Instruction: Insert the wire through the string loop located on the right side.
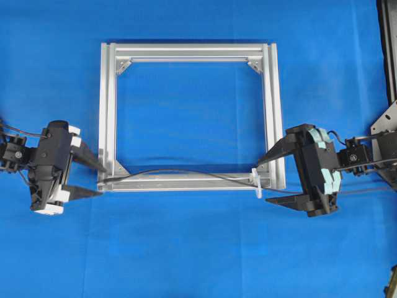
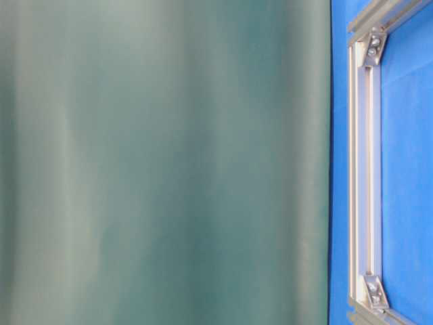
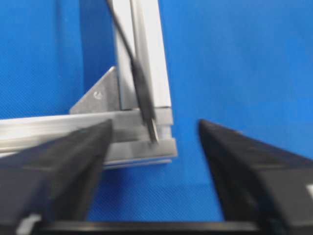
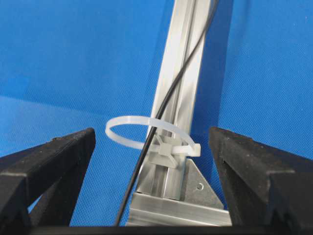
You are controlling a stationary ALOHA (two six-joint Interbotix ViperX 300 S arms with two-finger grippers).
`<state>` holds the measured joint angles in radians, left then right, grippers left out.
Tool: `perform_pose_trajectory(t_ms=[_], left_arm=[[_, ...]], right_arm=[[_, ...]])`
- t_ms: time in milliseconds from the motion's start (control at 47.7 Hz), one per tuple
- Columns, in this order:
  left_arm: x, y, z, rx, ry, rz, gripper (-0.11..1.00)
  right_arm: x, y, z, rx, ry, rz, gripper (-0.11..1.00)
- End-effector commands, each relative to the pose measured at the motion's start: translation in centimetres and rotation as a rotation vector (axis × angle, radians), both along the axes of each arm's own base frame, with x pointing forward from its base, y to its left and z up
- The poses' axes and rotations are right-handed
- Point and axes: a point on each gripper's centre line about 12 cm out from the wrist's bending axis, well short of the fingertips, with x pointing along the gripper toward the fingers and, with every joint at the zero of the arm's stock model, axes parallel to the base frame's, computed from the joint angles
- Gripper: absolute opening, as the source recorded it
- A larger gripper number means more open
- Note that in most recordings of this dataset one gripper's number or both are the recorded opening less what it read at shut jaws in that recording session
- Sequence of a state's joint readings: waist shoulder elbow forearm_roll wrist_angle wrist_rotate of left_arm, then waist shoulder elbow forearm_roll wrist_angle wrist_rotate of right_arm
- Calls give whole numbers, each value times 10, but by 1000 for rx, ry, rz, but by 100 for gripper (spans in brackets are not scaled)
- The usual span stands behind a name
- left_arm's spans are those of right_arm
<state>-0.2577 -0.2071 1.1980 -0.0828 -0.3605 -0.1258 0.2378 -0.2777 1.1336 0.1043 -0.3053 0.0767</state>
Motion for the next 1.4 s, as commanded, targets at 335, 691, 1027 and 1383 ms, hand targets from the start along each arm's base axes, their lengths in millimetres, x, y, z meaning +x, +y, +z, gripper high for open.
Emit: perform_pose_trajectory(t_ms=[335, 691, 1027, 1383], left_arm=[[9, 3, 10, -8, -34, 19, 83], [15, 1, 48, -28, -126, 10, 82], [12, 1, 76, -41, -173, 5, 82], [13, 6, 77, -38, -174, 23, 82]], right_arm=[[4, 1, 10, 8, -33, 1, 89], [1, 3, 48, 21, -42, 17, 89], [-11, -5, 79, 30, -78, 6, 89], [-13, -6, 81, 26, -85, 8, 89]])
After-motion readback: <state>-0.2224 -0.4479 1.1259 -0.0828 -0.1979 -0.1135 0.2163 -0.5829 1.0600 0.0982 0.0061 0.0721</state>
